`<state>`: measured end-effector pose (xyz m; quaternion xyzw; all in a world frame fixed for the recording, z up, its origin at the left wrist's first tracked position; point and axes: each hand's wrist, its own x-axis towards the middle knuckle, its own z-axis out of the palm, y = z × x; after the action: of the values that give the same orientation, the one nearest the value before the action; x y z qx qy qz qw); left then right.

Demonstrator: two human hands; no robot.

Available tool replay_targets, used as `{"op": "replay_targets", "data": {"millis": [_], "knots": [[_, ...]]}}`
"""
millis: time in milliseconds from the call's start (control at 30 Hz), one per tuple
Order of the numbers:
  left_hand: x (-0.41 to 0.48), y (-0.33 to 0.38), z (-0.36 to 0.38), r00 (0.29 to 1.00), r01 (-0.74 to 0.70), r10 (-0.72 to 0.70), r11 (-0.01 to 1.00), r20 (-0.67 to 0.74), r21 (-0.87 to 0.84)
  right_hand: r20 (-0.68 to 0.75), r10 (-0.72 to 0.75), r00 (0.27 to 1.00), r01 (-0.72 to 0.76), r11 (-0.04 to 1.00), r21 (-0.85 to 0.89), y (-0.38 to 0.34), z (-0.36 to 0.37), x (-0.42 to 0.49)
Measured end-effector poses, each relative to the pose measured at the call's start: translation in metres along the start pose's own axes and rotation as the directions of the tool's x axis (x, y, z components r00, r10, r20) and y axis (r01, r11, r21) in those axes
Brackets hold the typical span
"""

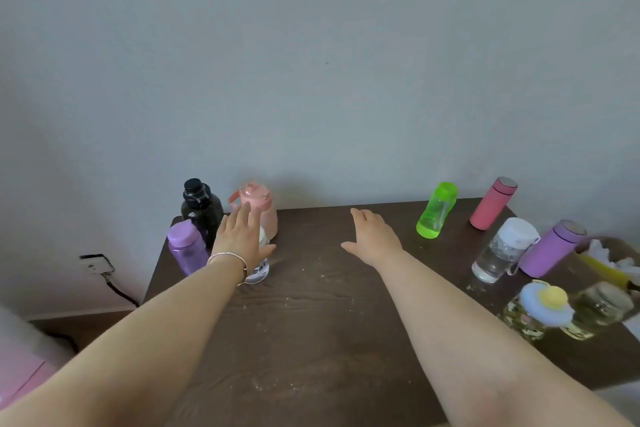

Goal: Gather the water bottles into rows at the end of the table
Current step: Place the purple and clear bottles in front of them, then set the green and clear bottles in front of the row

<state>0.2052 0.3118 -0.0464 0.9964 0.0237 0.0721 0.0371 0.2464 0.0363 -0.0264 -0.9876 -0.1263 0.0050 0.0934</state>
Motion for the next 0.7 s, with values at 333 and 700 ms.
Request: {"op": "replay_targets", "data": {"millis": [333, 700], "knots": [[-0.007, 0.199, -0.002, 0.999, -0.040, 0.040, 0.995, 0.003, -0.089, -0.040, 0.144, 0.989, -0.141, 0.988, 0.058, 0.182, -0.064, -0.053], [0.011, 0.325, 0.005, 0.993, -0.112, 0.117, 0.986, 0.029, -0.127, -0.095, 0.288, 0.953, -0.278, 0.955, 0.099, 0.317, -0.090, -0.070]]}}
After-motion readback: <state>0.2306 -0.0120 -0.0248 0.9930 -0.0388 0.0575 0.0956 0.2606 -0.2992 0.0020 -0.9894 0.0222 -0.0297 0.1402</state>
